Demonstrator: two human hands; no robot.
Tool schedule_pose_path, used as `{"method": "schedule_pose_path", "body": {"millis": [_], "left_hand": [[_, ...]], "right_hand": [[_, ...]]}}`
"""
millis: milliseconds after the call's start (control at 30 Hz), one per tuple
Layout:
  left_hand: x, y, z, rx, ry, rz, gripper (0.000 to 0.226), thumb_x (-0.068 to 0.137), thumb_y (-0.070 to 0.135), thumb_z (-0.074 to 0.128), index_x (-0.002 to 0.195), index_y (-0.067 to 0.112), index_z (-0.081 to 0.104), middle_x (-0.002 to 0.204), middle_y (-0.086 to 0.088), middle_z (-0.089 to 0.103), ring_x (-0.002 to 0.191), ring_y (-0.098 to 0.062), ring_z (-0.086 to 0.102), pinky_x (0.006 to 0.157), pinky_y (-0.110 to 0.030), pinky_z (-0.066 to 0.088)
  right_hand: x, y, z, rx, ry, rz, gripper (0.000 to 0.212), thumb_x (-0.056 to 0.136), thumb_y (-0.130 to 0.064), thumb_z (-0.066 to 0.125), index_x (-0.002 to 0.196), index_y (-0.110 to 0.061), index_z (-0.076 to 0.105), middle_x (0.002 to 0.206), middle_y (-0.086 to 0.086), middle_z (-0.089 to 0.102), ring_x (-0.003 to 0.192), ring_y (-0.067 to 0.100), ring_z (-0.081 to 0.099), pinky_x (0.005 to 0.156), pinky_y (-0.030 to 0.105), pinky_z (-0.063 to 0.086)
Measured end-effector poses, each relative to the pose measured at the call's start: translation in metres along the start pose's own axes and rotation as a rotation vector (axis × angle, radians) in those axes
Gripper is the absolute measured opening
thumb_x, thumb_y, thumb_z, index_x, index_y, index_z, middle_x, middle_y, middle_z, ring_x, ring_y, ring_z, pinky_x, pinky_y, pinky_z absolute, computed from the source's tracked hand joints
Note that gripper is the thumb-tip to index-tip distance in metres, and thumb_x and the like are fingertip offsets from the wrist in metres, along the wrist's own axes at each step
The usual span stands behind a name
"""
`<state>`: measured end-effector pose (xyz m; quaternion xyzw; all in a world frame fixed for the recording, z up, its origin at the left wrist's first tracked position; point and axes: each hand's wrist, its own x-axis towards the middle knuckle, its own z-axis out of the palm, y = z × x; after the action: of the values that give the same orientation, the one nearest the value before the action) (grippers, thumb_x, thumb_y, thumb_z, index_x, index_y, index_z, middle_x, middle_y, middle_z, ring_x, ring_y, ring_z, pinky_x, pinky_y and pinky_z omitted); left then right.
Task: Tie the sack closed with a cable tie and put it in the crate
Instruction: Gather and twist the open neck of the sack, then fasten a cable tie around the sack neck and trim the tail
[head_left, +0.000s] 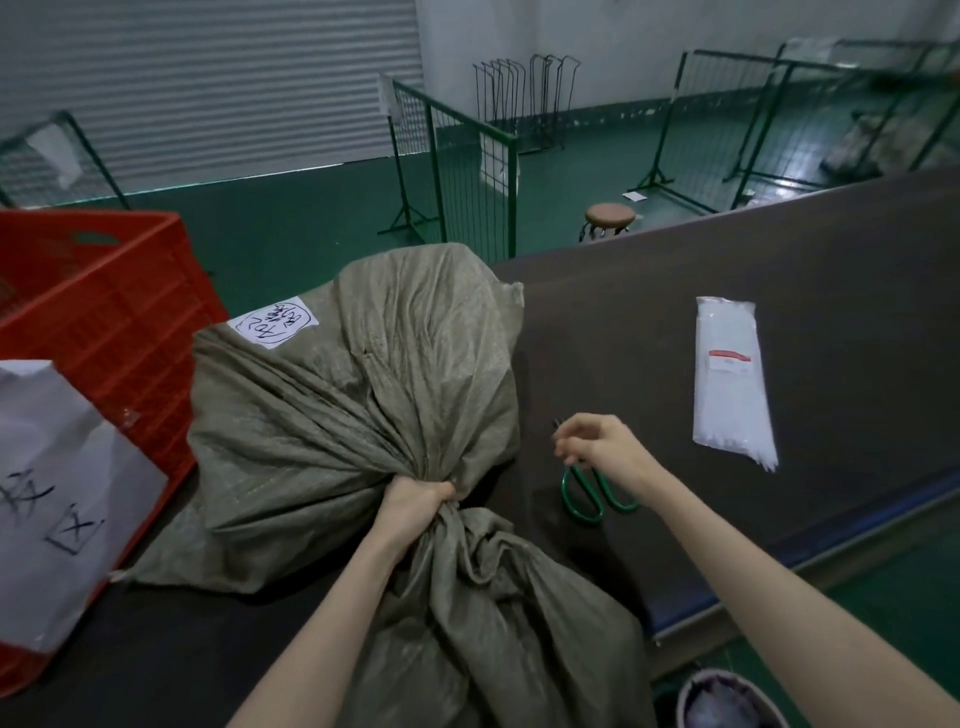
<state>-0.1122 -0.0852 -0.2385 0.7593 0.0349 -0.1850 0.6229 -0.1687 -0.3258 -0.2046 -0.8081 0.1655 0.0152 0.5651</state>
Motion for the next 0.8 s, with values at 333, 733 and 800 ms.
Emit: {"method": "schedule_pose_path", "body": {"millis": [333,733,800], "left_hand": [[0.011,-0.016,0.017,-0.114,0.218,0.095,0.029,0.074,-0.022,0.049,0.069,0.005,0.059,0.071,-0.007,0.063,0.06,-0.013,0.06,0.054,-0.018,0.05],[0.009,-0.017,0.034,-0.136,0.397,0.253,0.032,0.077,-0.019,0.055,0.096,0.006,0.06,0.108,0.004,0.064,0.105,-0.009,0.058,0.091,-0.014,0.037],[0.012,-0.02,0.033,-0.131,0.403,0.247,0.034,0.077,-0.018,0.056,0.1,0.006,0.061,0.115,-0.002,0.061,0.11,-0.017,0.055,0.096,-0.022,0.035]], "right_hand": [[0.015,0.087,-0.083,-0.38,0.723,0.22,0.021,0.088,-0.011,0.054,0.105,0.0,0.061,0.111,0.023,0.062,0.102,0.039,0.058,0.083,0.04,0.044],[0.017,0.146,-0.132,-0.71,0.687,0.592,0.043,0.092,-0.019,0.05,0.127,0.004,0.043,0.137,0.029,0.038,0.125,0.044,0.034,0.101,0.049,0.032],[0.018,0.15,-0.133,-0.738,0.677,0.589,0.041,0.093,-0.019,0.05,0.126,0.005,0.044,0.135,0.029,0.039,0.124,0.044,0.035,0.1,0.049,0.033]]}}
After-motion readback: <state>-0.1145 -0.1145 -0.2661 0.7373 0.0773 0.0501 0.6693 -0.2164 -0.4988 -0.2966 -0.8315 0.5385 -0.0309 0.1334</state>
